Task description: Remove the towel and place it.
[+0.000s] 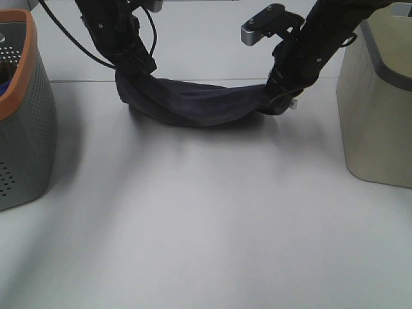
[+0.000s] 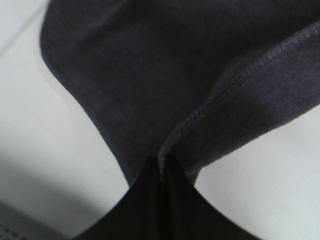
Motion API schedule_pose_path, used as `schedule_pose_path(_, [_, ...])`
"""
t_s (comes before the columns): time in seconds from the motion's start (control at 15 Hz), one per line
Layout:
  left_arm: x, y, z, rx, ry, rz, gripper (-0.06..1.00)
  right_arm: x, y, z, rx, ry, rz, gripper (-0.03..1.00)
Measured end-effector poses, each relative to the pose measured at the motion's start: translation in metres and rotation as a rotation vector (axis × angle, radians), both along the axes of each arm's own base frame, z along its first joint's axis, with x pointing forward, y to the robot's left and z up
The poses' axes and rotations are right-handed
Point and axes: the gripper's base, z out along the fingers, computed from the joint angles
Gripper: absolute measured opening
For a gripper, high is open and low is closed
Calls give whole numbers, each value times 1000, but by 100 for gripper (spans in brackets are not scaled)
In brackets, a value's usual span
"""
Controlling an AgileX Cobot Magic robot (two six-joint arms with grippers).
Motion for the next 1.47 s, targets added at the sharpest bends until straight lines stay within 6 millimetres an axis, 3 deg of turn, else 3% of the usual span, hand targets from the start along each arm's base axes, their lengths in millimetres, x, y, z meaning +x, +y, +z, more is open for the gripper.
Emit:
schedule_pose_path(0.2, [-9, -4, -4, -42, 100, 2, 0, -22, 4, -4, 46, 261, 8, 2])
schedule_pose_path(0.33, [-17, -10, -17, -75, 172, -1, 0, -32, 8, -5, 72, 367, 26, 2])
schedule_pose_path(0.53, [-41, -6, -45, -10, 294, -41, 0, -38, 9, -17, 64, 484, 43, 2])
schedule_pose_path(1.0, [-79, 17, -69, 138, 414, -191, 0, -51, 4, -47, 24, 617, 40, 2])
schedule_pose_path(1.27, [-82, 18, -61, 121, 403, -158, 0, -56, 3, -52, 20, 646, 35, 6])
schedule_pose_path(1.47, [-83, 18, -54, 107, 395, -99, 0, -56, 5, -52, 46, 659, -1, 18])
